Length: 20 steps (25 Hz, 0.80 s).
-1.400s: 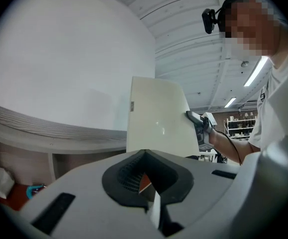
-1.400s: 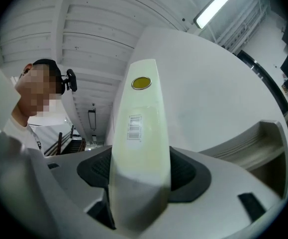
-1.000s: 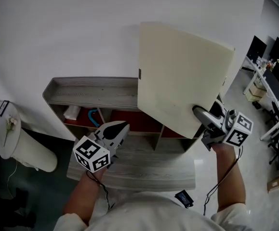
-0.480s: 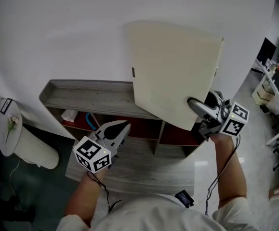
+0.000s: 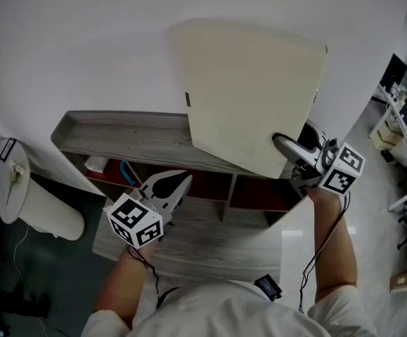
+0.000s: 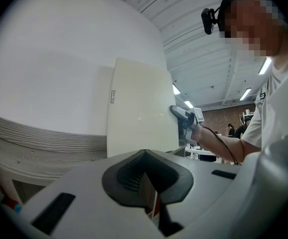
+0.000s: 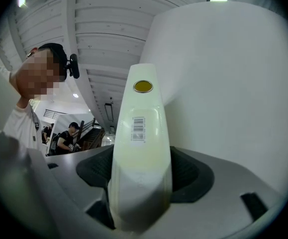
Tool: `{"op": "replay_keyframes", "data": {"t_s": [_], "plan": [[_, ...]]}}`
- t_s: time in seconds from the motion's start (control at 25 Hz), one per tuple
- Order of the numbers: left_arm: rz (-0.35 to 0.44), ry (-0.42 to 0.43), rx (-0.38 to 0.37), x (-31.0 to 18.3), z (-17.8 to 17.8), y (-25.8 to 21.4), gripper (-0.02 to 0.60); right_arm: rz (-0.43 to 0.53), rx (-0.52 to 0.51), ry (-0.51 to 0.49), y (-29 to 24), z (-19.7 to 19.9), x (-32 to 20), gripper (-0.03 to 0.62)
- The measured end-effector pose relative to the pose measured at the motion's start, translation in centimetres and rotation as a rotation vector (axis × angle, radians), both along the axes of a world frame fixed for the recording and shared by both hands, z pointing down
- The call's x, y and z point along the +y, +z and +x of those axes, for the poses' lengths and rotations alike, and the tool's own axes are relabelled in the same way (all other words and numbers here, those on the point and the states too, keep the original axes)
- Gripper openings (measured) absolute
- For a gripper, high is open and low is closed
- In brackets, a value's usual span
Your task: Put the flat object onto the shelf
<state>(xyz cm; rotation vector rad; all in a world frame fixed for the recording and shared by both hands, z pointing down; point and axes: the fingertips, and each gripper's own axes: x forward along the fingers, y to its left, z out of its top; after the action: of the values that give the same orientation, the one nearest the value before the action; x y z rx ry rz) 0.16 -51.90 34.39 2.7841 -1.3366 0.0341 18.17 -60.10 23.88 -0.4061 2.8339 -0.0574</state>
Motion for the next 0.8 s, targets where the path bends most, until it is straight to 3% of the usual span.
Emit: {"op": "replay_keyframes", "data": {"t_s": [0.48,0.8], "plan": [[-0.012,0.008,0.013,0.3,0.1,0.6,0.015,0.010,0.078,0.086,1.3,0.2,-1.0,0.315],[-0.013,0.029,0.016,1.7,-0.2,0.4,0.015,0.012,0.084,0.207,0.8,1.9,-0.7,0.322]]}}
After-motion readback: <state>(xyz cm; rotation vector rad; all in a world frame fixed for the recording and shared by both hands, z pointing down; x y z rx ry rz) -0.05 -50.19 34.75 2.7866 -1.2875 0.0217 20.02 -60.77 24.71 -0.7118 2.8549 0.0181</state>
